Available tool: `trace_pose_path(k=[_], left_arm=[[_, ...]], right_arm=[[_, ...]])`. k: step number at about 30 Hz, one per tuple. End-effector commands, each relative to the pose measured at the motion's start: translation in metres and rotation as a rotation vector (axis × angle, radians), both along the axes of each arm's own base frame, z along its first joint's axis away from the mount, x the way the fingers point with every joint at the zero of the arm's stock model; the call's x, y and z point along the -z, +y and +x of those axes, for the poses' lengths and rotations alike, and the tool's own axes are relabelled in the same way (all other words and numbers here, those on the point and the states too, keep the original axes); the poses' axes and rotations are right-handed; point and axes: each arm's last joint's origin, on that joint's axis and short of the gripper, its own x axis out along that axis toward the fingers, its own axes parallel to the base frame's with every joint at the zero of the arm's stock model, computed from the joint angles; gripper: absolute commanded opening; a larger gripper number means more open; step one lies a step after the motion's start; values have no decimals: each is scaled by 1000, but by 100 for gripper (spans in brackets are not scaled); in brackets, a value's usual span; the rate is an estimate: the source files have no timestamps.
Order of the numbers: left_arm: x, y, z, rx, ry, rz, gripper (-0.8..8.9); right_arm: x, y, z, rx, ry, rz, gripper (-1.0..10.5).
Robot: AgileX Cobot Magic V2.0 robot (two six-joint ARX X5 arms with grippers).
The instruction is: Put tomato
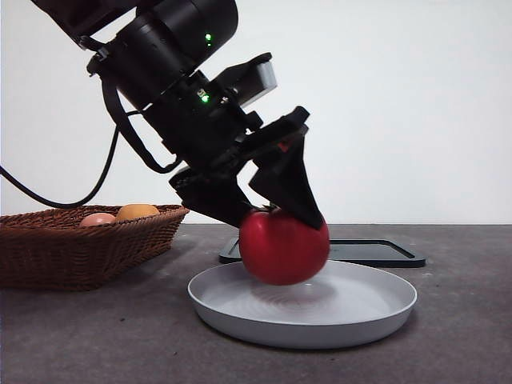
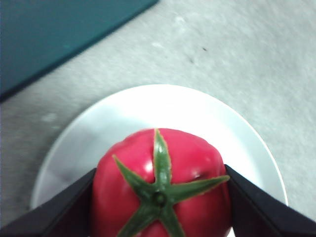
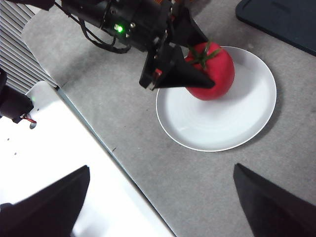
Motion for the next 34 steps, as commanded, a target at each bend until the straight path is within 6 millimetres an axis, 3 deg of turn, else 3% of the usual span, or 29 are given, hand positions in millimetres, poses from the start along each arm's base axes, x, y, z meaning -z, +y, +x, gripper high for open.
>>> trace_pose_path(k=[1,10,16,25,34], left_arm=[[6,-10,0,36,-9,17,236],[10,-13,-1,59,-13,37,257],[11,-14,-4,66,-6,42,509],[3,-16,-3,65,-20,24,509],[-28,-1,-2,33,-66,-18,507]], right_arm=[[-6,1,1,-4,-26,5,463],[-6,1,1,-4,-25,4,463],[-6,1,1,-4,-25,4,463],[-6,1,1,-4,-24,4,463],[-6,1,1,-5,-24,4,463]])
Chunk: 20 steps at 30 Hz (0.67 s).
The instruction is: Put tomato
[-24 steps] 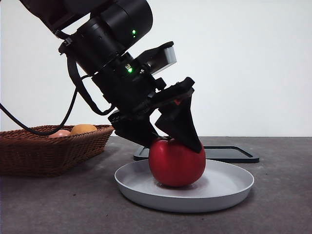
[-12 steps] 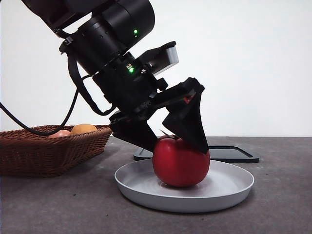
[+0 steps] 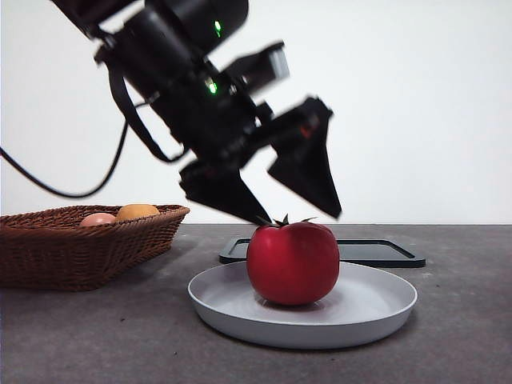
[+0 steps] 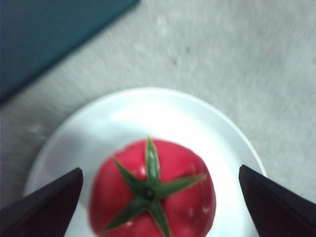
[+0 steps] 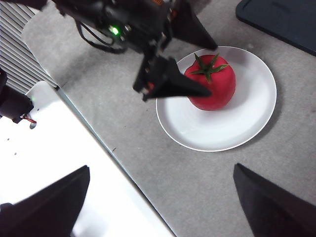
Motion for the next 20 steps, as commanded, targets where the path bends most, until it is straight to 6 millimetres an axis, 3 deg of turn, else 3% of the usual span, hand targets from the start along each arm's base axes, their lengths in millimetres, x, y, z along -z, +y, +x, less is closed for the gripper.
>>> trace_pose_path(k=[1,7,13,20], left_arm=[[-17,4,3,-8,-37,-22,504],[-47,30,1,-83,-47,-61,500],[-83,70,-7,-176,-77,-97,500],[-114,115,-34,-241,-64,-102,495]], right_arm=[[-6,1,1,-5,-24,4,463],[-6,1,1,-4,-28,5,463],[-6,1,2,-4,-32,6,463],[-8,2,4,-4,-60,16,463]])
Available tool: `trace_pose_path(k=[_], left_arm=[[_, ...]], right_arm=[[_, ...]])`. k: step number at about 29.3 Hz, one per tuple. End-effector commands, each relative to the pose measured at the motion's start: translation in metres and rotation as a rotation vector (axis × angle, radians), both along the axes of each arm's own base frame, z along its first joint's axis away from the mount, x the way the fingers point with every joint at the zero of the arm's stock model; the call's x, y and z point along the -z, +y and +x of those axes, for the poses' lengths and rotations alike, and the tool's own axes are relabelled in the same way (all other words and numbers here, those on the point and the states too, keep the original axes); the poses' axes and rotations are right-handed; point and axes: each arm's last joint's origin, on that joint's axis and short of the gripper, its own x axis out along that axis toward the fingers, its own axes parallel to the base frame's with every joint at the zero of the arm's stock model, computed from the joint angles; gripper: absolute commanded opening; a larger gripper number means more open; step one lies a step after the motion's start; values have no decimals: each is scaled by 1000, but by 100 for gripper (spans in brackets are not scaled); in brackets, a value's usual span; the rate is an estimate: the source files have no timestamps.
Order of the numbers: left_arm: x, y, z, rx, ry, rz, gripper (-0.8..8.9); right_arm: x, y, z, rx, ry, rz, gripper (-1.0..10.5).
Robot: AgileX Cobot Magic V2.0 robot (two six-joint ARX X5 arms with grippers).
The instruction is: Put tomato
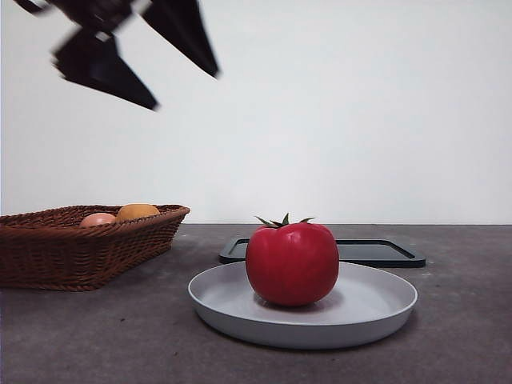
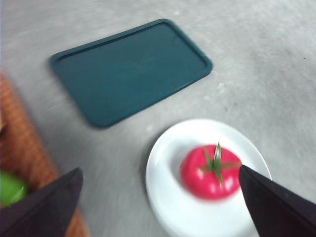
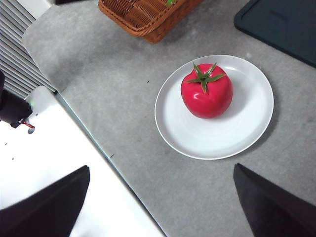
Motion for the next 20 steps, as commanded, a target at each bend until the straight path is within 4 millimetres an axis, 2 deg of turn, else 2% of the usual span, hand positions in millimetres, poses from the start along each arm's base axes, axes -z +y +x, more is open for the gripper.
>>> trace_pose_path(k=[1,10,14,20], left_arm=[[-14,11,-13,19,17,-17,495],[-22,39,-64,174,149,9,494],[-23,44,-75,196,192,12,494],[-25,46,-78,196,185,8,494]], right_arm=[[-6,1,2,-4,-32,7,463],[-1,7,19,-2,3,-3,463],[3,10,27,-3,39,-15,463],[9,15,39,-9,73,-25,463]])
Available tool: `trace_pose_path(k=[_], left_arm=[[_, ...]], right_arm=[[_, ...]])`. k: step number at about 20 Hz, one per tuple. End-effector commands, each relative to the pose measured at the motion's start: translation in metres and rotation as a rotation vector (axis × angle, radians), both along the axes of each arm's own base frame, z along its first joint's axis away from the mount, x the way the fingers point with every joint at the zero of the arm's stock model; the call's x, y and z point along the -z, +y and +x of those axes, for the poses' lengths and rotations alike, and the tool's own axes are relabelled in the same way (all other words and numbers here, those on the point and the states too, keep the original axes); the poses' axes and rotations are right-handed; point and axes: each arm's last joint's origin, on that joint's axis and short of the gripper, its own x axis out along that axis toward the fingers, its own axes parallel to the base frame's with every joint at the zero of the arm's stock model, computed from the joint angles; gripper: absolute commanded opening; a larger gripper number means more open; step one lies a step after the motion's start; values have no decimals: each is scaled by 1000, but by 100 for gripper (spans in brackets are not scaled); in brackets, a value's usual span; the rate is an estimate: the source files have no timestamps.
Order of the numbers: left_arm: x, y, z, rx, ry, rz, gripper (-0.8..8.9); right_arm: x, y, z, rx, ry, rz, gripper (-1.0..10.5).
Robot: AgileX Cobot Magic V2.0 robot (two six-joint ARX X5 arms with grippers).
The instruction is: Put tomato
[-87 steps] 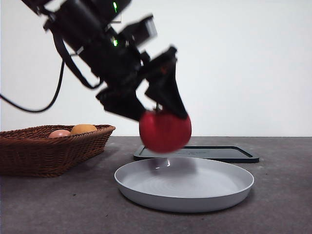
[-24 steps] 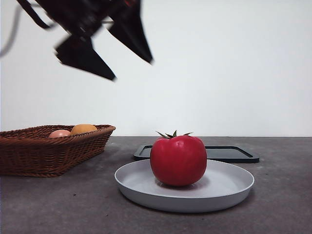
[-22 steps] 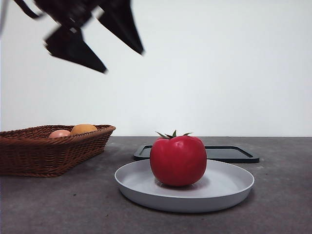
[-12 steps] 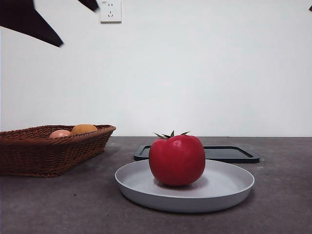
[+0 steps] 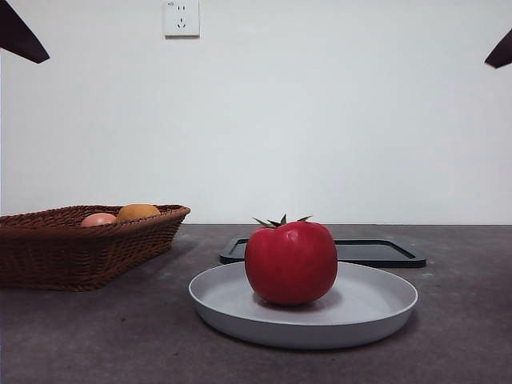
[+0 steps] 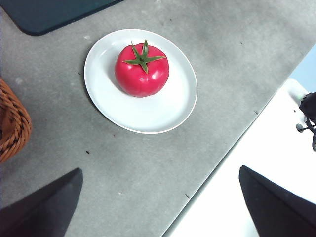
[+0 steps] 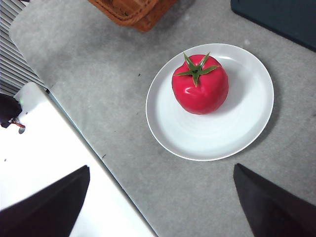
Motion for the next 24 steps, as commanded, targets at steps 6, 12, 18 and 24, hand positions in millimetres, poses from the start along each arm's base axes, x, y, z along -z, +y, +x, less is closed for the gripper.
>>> trace_pose_path(k=[6,12,18,24], left_arm=[[-6,-1,0,18,-29,-11,494],[-6,-1,0,18,-29,-11,494],[-6,-2,1,18,-28,-11,494],[-6,-2,1,18,-29,-11,494]], right_arm=[[-1,15,21,-22,-24,29,463],[10,37,47,-31,-47,12,465],[35,67,74,-54,-45,-51,496],[67,103,96,-72,-76,-115,496]])
